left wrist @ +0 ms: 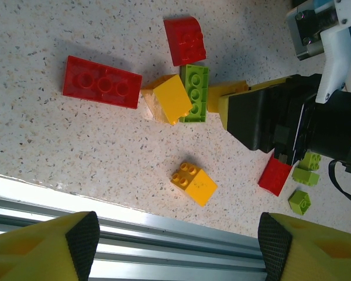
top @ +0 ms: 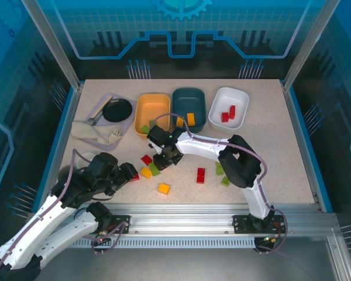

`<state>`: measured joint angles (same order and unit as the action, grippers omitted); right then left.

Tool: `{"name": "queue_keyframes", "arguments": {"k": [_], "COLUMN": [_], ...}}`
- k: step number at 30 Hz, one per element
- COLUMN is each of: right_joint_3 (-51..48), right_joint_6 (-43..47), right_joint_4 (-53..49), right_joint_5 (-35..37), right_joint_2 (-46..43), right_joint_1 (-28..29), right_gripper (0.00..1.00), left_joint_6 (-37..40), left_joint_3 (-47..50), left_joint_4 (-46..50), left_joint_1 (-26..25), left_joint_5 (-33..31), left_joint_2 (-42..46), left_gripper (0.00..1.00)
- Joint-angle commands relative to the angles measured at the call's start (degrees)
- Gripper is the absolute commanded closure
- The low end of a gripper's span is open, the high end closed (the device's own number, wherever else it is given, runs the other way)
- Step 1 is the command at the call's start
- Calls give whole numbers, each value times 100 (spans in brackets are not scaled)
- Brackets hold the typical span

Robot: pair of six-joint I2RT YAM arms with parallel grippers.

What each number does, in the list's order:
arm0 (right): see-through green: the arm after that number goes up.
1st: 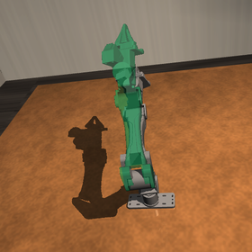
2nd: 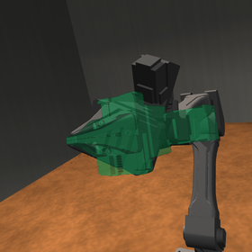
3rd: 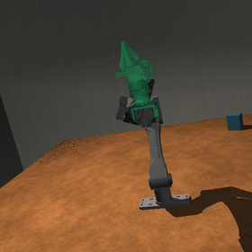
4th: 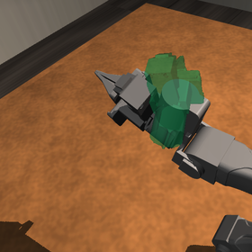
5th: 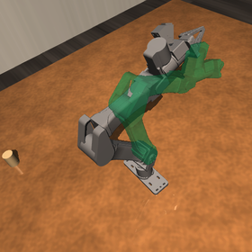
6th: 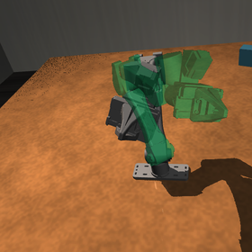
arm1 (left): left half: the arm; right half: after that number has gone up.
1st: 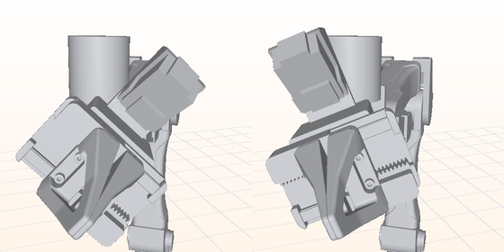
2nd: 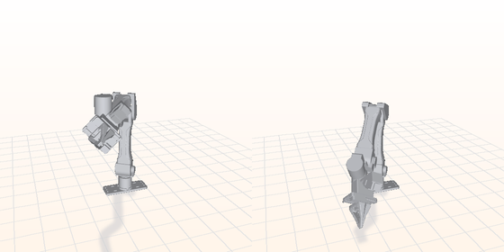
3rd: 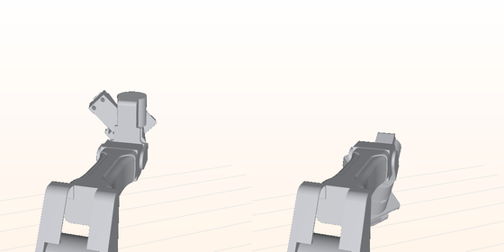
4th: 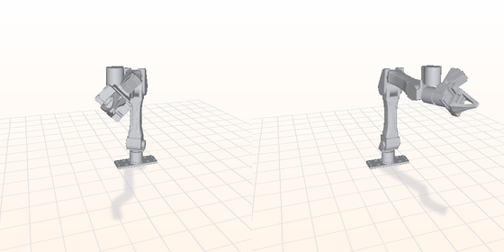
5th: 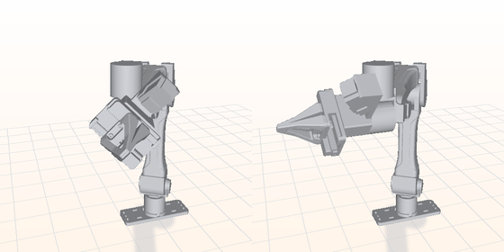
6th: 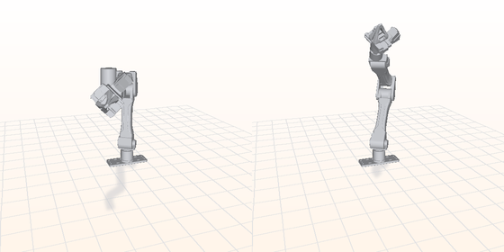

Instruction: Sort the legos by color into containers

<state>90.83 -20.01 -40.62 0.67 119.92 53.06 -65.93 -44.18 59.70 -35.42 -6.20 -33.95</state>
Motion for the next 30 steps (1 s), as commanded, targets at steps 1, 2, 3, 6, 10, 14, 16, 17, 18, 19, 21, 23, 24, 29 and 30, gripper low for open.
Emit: {"name": "queue_keyframes", "arguments": {"k": [1, 2, 3, 6, 10, 14, 16, 17, 18, 19, 21, 23, 24, 29, 30], "right_joint_3": [58, 46, 45, 92, 344, 856, 1154, 1340, 1486, 1668, 2031, 2407, 2527, 3553, 3812], "right_joint_6": [-42, -70, -105, -232, -378, -508, -554, -583, -600, -638, -723, -825, -846, -691, -650], "right_joint_4": [-168, -193, -245, -386, -662, -939, -1023, -1044, -1052, -1065, -1101, -1107, -1062, -950, -996], "right_joint_5": [213, 271, 333, 485, 617, 791, 837, 833, 815, 811, 799, 746, 660, 321, 258], "right_joint_2": [-170, -289, -420, -834, -1117, -989, -796, -681, -586, -454, -202, 109, 251, 1162, 1301], "right_joint_1": [-84, -110, -165, -389, -815, -1289, -1512, -1632, -1732, -1843, -2039, -2226, -2303, -2504, -2518], "right_gripper": [69, 69, 70, 70, 71, 71, 71, 71, 71, 71, 71, 72, 71, 71, 71], "left_joint_6": [12, 44, 90, 200, 395, 593, 702, 761, 811, 851, 946, 1051, 1091, 1418, 1448], "left_joint_3": [49, 59, 61, 13, -218, -630, -809, -894, -965, -1039, -1165, -1305, -1380, -1787, -1834], "left_joint_4": [-128, -215, -332, -723, -1272, -1640, -1841, -1964, -2055, -2149, -2323, -2473, -2514, -2578, -2578], "left_joint_1": [-39, -40, -42, -44, -33, 10, 115, 197, 286, 402, 643, 868, 954, 1170, 1186], "left_joint_5": [118, 160, 201, 316, 358, 422, 576, 674, 770, 883, 1106, 1296, 1358, 1444, 1445], "left_joint_2": [-70, -129, -194, -461, -926, -1576, -1888, -2038, -2156, -2306, -2543, -2783, -2884, -3472, -3551], "left_gripper": [24, 24, 24, 24, 22, 20, 19, 19, 19, 19, 19, 19, 18, 18, 18]}}
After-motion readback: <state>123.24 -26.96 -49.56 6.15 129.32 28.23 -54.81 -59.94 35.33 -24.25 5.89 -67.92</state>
